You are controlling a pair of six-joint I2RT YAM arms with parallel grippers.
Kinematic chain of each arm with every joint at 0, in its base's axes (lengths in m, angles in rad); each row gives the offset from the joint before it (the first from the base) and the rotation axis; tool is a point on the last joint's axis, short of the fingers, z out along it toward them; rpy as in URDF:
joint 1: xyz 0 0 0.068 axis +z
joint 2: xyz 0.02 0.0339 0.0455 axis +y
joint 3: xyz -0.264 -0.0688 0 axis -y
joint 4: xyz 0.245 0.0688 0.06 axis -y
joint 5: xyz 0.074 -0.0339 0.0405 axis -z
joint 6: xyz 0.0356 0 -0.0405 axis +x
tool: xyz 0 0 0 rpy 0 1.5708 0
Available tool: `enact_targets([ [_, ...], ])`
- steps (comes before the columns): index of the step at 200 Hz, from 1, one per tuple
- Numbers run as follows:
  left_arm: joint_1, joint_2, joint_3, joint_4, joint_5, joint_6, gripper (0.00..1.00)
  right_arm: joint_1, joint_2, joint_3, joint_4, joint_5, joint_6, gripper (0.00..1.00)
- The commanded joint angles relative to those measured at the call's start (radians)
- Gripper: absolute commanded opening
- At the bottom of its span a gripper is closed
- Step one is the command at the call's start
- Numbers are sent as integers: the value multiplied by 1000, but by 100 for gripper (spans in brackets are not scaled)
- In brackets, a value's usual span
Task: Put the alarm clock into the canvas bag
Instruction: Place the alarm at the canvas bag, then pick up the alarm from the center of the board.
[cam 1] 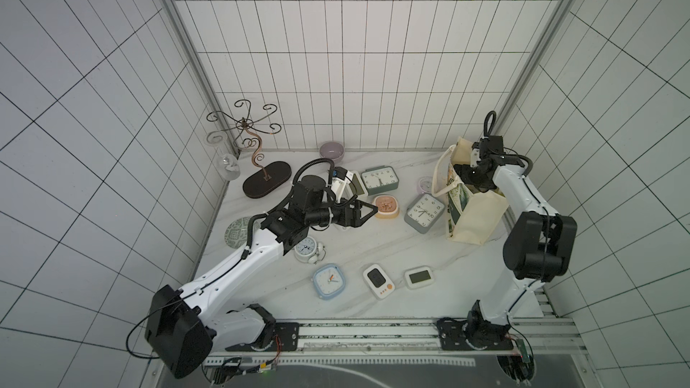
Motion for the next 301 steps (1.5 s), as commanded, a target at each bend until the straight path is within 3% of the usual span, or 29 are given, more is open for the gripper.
enact_targets([
  [1,27,-37,-17,-5,-31,-19,91,19,-162,90,15,26,29,100],
  [30,70,-85,-42,-28,-35,-21,91,116,-293,85,64,14,-3,100],
  [61,140,-121,-89,-98,-35,14,91,288,-358,18,157,-185,-113,98],
  [89,233,-143,-147,-155,-6,36,91,430,-345,-64,221,-334,-182,98],
  [133,333,-158,-216,-227,-6,80,91,565,-226,-135,260,-358,-195,99],
  [158,370,-134,-234,-228,-14,83,91,623,-122,-139,277,-347,-93,100],
  [179,378,-95,-237,-163,-15,39,91,626,-50,-185,348,-412,56,100],
  [209,374,7,-196,-99,15,-48,85,624,15,-298,565,-554,273,89],
  [253,355,168,-215,76,-67,-140,76,615,81,-376,694,-609,434,80],
  [274,340,226,-209,129,-139,-142,76,610,110,-398,740,-641,485,78],
  [301,340,301,-204,215,-148,-133,75,605,147,-429,833,-690,557,78],
])
